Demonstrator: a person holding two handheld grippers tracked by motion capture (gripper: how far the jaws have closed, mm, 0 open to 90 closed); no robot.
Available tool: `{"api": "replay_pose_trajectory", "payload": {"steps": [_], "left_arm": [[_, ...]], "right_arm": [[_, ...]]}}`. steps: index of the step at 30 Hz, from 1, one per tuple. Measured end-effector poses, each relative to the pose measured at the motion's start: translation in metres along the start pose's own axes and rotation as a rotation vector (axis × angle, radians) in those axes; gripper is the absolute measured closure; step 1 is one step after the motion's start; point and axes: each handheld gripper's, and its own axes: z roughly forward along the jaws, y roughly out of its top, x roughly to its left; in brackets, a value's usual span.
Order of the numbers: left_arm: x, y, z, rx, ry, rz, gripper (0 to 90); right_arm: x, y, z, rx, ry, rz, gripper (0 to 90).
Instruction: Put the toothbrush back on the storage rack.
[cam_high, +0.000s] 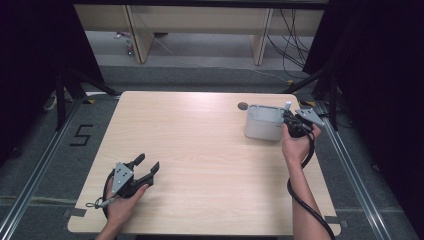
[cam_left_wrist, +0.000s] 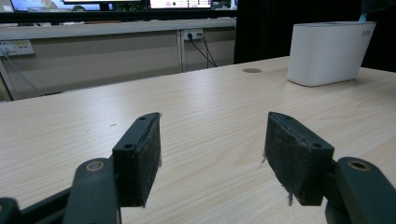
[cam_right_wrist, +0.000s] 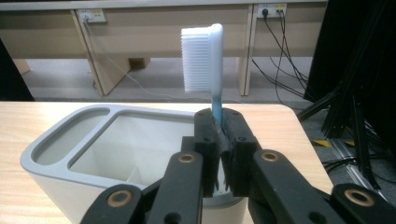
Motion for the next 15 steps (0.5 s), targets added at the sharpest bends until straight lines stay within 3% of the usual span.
{"api": "replay_pose_trajectory", "payload": {"steps": [5,6,7,8,11,12,13,15], "left_arm": [[0.000,0.000,0.000,-0.002,-0.001,-0.001,35.8],[0.000,0.000,0.000,-0.002,-0.001,-0.001,35.8],[0.000,0.000,0.000,-0.001,-0.002,-0.001,35.8],[0.000,0.000,0.000,-0.001,-0.002,-0.001,35.8],[0.000,0.000,0.000,0.000,-0.002,0.000,35.8],[0.000,0.000,0.000,0.002,-0.004,0.003,35.9],[0.000,0.000,0.000,0.001,-0.004,0.002,35.9],[0.000,0.000,0.000,-0.003,-0.005,-0.002,35.7]], "right_arm": [[0.001,0.000,-0.001,0.019,-0.011,-0.003,82.9],[0.002,0.000,-0.003,0.025,-0.024,0.015,81.5],[0.001,0.000,-0.003,0.032,-0.029,0.006,78.8],[0.002,-0.001,-0.004,0.045,-0.033,0.029,76.5],[-0.003,-0.001,-0.006,0.041,-0.041,0.004,62.9],[-0.002,-0.001,-0.009,0.052,-0.041,0.032,59.2],[-0.004,-0.001,-0.010,0.027,-0.039,0.009,55.7],[-0.005,-0.002,-0.013,0.051,-0.025,0.019,51.8]]}}
